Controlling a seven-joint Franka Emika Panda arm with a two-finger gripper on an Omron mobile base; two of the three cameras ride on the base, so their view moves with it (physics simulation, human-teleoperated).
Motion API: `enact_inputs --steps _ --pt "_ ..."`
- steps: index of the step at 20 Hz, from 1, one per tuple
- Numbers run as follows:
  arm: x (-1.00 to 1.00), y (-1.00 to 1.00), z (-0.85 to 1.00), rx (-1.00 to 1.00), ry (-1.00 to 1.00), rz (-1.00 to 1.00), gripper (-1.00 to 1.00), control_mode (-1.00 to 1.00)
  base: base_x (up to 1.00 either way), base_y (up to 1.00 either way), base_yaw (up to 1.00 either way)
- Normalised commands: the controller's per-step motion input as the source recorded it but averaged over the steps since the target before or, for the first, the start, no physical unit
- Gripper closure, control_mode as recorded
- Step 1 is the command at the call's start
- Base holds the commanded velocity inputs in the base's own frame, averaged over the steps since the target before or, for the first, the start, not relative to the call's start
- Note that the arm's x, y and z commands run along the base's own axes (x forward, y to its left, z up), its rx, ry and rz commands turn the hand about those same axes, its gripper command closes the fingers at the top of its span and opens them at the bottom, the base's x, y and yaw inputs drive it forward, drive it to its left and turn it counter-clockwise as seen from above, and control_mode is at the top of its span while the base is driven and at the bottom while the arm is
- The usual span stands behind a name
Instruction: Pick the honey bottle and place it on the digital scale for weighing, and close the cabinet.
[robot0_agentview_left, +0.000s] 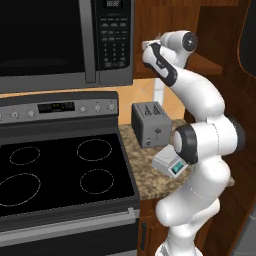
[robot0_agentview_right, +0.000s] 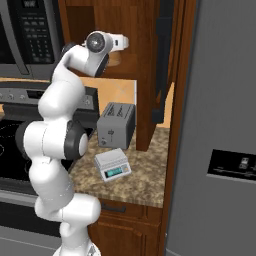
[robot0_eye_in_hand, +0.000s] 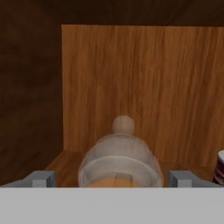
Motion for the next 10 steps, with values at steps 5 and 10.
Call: enact_inputs --steps 5,10 --pt "0.35 0.01 -0.35 0.00 0.00 0.01 1.00 -1.00 0.00 0.00 0.00" --pt "0.35 0.02 -0.10 0.00 0.00 0.00 1.00 -1.00 0.00 0.00 0.00"
